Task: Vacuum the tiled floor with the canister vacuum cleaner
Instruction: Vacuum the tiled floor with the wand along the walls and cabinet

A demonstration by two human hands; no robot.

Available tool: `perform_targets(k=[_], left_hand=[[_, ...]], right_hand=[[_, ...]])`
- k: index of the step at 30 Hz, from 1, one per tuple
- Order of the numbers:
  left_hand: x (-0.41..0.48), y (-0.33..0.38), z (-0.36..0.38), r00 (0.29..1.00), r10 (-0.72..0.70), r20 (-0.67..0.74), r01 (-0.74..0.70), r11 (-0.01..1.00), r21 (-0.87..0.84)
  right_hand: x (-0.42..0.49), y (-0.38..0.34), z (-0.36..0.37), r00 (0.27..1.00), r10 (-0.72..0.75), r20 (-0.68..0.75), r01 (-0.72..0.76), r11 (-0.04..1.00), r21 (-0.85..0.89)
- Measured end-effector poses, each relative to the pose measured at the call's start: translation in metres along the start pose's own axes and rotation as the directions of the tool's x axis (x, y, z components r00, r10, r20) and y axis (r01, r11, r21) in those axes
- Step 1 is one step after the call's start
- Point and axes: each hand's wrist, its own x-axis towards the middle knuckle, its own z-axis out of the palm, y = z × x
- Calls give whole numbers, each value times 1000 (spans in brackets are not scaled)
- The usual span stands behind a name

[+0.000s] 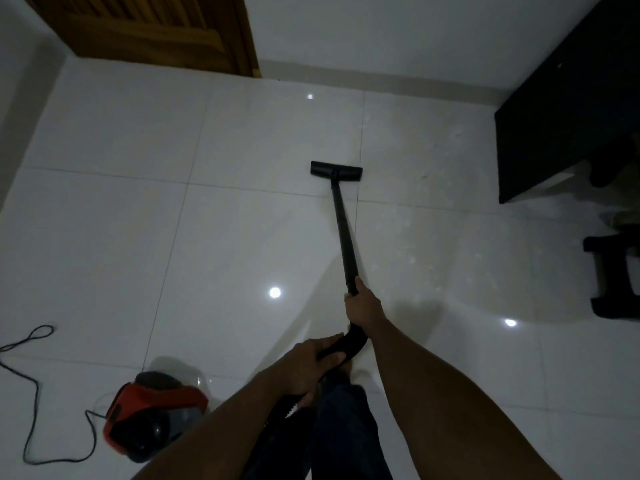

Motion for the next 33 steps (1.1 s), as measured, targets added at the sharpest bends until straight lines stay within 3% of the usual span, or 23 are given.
perform_targets(k=[11,24,33], left_hand=[[85,68,-134,996,-53,-73,47,996,-77],[213,156,-272,980,-116,-165,92,985,-144],[230,153,-307,988,-85,-132,79,996,-47]], right_hand=[[110,-139,-44,999,22,38,-28,984,177],[258,-284,-121,1000,31,-5,-31,998,61],[267,-300,-113,996,23,-89,-12,992,122]])
